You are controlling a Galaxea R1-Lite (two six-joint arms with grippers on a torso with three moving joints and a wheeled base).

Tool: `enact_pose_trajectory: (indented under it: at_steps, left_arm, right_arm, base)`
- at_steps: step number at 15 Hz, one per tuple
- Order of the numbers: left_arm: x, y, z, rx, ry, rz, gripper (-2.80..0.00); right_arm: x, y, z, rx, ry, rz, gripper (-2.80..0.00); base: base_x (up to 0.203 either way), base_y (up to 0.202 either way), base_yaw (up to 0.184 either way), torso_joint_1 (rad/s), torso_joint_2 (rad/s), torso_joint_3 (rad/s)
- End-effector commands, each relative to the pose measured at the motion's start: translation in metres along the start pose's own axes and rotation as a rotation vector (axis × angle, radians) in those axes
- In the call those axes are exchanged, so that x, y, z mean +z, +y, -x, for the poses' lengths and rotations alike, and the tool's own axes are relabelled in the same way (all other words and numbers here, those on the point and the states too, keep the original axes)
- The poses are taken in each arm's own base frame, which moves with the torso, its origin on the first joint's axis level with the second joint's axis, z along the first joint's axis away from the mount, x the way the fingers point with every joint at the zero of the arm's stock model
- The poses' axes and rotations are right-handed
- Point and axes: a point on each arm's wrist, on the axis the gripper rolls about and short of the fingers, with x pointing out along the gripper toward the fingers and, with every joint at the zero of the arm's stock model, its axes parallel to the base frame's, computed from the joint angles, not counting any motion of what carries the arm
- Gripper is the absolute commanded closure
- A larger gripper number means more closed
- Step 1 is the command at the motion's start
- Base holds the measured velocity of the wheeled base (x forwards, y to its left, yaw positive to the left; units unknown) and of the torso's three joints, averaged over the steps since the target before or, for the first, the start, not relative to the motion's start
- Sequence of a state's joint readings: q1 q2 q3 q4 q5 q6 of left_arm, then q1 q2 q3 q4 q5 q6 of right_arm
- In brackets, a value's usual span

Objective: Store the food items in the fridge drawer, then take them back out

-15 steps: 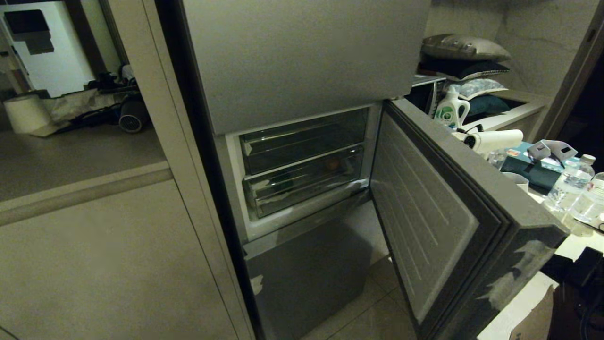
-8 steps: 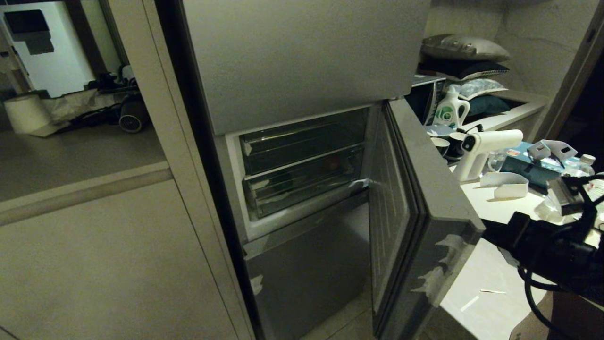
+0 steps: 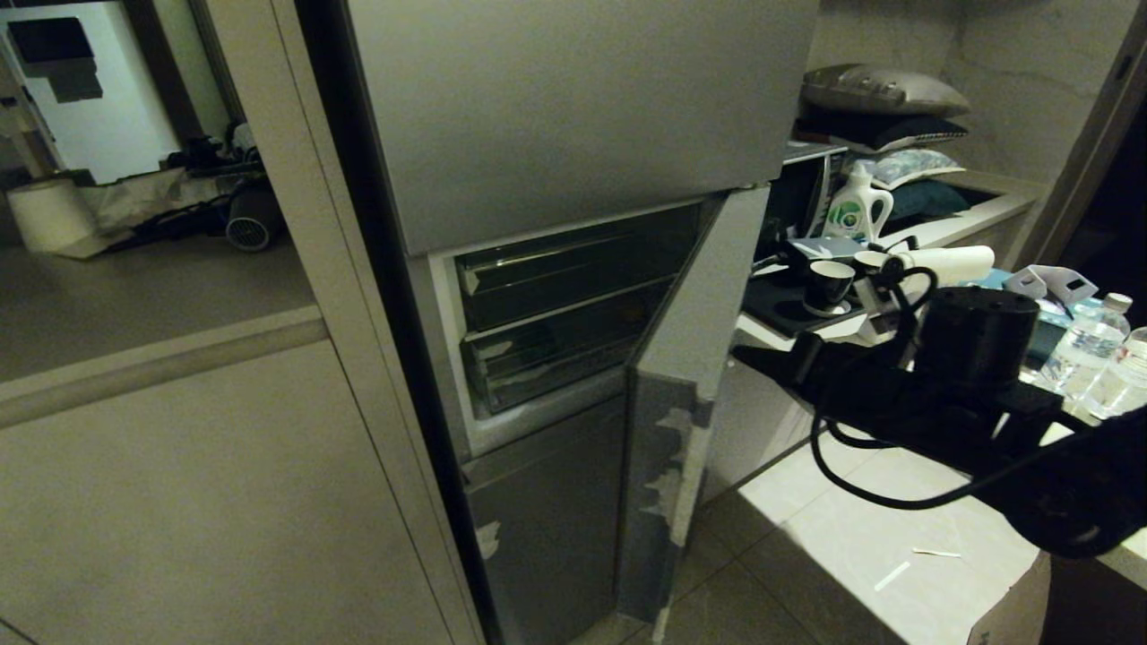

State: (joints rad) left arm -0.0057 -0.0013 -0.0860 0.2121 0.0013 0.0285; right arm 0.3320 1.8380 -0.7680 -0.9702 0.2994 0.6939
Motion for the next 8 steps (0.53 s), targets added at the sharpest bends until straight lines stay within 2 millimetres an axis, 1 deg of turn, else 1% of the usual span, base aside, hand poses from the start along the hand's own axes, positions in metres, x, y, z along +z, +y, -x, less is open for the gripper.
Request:
enact_pose_trajectory:
  at_steps: [1, 3, 5, 6, 8]
  left_arm:
    - [0.000, 0.000, 0.000, 0.000, 0.002, 0.000, 0.00]
    - [0.000, 0.000, 0.000, 0.000, 0.002, 0.000, 0.00]
    - [0.000, 0.000, 0.000, 0.000, 0.002, -0.001, 0.00]
    - [0.000, 0.000, 0.000, 0.000, 0.002, -0.001, 0.00]
    - [0.000, 0.000, 0.000, 0.000, 0.002, -0.001, 0.00]
  right_arm:
    - [-0.021, -0.010, -0.047, -0.007, 0.039, 0.030, 0.00]
    - [-0.027, 0.000, -0.070, 0.003, 0.008, 0.077, 0.00]
    - [-0.028, 0.003, -0.087, 0.028, -0.034, 0.125, 0.00]
    - [-0.030, 0.001, -0.096, 0.037, -0.055, 0.155, 0.00]
    - [-0.037, -0.010, -0.119, 0.034, -0.108, 0.225, 0.00]
  base:
    - [0.000, 0.000, 0.000, 0.000, 0.00, 0.000]
    - [0.000, 0.000, 0.000, 0.000, 0.00, 0.000]
    - [0.000, 0.000, 0.000, 0.000, 0.00, 0.000]
    - [0.000, 0.000, 0.000, 0.000, 0.00, 0.000]
    - [0.000, 0.000, 0.000, 0.000, 0.00, 0.000]
